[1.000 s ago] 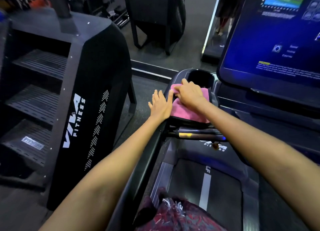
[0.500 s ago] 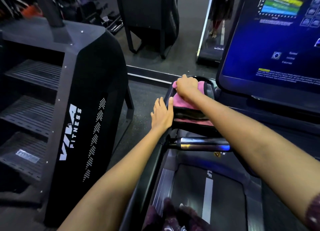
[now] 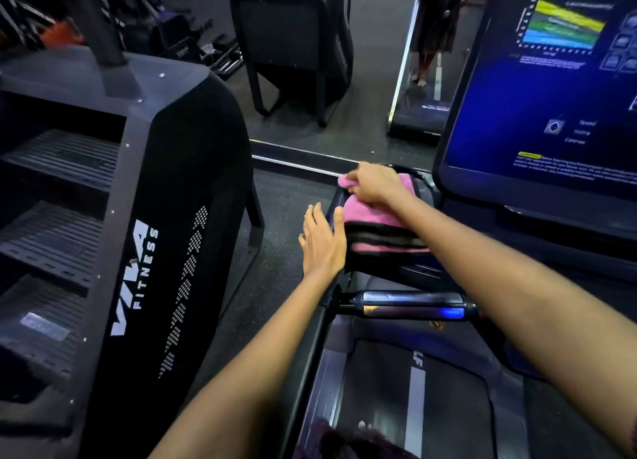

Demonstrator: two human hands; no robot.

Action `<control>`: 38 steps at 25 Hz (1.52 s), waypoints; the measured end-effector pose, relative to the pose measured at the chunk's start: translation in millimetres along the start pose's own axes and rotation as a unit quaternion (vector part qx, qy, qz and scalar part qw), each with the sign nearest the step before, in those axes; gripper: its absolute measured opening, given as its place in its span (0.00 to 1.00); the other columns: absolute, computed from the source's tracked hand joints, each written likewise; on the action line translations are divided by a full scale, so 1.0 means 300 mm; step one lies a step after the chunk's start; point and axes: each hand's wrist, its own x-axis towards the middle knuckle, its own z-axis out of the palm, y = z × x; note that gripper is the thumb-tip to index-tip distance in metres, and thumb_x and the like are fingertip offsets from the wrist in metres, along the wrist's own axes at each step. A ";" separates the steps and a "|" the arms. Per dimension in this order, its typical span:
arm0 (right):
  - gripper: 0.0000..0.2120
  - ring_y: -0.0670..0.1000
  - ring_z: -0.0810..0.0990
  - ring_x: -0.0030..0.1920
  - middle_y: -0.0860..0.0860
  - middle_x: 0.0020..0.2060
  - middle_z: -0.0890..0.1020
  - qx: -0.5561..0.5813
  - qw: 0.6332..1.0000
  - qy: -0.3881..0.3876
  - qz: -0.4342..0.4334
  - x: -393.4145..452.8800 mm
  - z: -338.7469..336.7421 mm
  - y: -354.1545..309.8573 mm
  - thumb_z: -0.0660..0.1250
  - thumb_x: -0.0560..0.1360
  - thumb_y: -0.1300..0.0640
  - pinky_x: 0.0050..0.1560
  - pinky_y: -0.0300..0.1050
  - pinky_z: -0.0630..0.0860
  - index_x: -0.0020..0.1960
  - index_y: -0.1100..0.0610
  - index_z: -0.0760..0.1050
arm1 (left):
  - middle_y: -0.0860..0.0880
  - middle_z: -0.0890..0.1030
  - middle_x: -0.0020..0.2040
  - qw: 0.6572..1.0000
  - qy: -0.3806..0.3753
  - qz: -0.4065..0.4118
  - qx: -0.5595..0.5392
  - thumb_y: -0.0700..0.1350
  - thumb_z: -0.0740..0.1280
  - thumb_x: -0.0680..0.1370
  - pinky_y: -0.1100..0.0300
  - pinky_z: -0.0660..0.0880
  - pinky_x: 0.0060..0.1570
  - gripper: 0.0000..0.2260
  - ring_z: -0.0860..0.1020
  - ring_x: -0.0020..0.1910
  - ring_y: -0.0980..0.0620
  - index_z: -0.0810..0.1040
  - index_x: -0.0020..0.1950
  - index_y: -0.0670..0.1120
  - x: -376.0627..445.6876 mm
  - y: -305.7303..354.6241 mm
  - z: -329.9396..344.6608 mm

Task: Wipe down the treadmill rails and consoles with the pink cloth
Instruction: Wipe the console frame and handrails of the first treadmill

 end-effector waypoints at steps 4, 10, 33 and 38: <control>0.14 0.56 0.77 0.52 0.53 0.52 0.73 -0.021 0.987 -0.005 -0.158 -0.121 0.048 -0.083 0.60 0.78 0.47 0.40 0.46 0.69 0.62 0.39 0.73 | 0.46 0.55 0.76 0.999 0.023 0.017 -0.018 0.57 0.46 0.81 0.46 0.49 0.73 0.26 0.55 0.75 0.49 0.54 0.75 0.44 -0.013 -0.003 -0.001; 0.16 0.59 0.74 0.61 0.55 0.60 0.71 -0.045 0.998 -0.024 -0.040 0.041 -0.011 -0.052 0.58 0.79 0.47 0.55 0.50 0.70 0.66 0.46 0.72 | 0.47 0.54 0.76 0.999 0.023 0.033 -0.005 0.56 0.47 0.81 0.48 0.45 0.74 0.26 0.52 0.75 0.51 0.54 0.75 0.43 -0.019 -0.002 -0.004; 0.17 0.59 0.75 0.61 0.60 0.61 0.76 0.022 0.995 0.019 0.094 -0.093 -0.021 -0.109 0.59 0.76 0.54 0.54 0.48 0.72 0.62 0.60 0.72 | 0.47 0.68 0.70 0.992 0.046 0.097 -0.061 0.57 0.48 0.79 0.50 0.55 0.71 0.26 0.65 0.69 0.51 0.65 0.70 0.44 -0.041 0.008 -0.024; 0.13 0.58 0.77 0.56 0.56 0.57 0.77 0.012 0.999 -0.042 0.020 -0.203 -0.034 -0.022 0.61 0.73 0.56 0.46 0.44 0.67 0.55 0.57 0.76 | 0.49 0.79 0.58 0.989 -0.042 0.094 -0.109 0.58 0.47 0.76 0.54 0.69 0.61 0.25 0.75 0.58 0.50 0.76 0.60 0.48 -0.042 0.001 -0.030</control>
